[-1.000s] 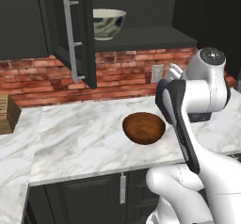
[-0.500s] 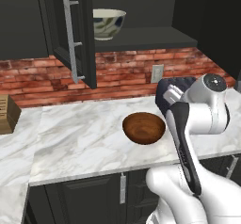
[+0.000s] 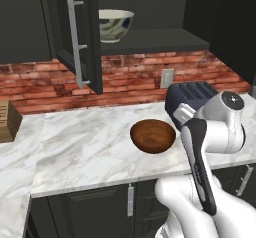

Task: Open the cabinet. Pick the bowls from the counter and place them in the cabinet. Then close the cabinet.

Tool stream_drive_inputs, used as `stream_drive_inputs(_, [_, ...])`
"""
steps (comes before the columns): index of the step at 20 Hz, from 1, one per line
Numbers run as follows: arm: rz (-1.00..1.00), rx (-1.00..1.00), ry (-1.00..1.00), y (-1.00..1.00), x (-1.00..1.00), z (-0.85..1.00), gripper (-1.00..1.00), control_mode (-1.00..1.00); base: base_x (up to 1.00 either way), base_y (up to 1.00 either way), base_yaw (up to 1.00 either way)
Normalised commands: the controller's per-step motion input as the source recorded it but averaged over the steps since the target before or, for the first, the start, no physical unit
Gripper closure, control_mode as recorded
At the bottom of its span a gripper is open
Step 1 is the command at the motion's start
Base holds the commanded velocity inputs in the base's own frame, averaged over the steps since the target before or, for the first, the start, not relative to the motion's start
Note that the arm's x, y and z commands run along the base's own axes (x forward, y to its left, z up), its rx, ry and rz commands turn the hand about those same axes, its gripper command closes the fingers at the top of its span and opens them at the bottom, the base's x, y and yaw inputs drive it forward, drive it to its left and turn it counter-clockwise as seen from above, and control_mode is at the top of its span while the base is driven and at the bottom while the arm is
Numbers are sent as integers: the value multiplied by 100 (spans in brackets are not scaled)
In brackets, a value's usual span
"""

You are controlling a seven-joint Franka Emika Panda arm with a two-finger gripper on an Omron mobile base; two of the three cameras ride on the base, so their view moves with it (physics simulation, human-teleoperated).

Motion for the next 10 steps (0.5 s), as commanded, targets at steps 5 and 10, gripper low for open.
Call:
stream_drive_inputs(5, [8,-4,0,0,-4,-42,-100,-100,0,0,0])
stream_drive_inputs(10, [2,-6,0,0,15,-29,-100,-100,0,0,0])
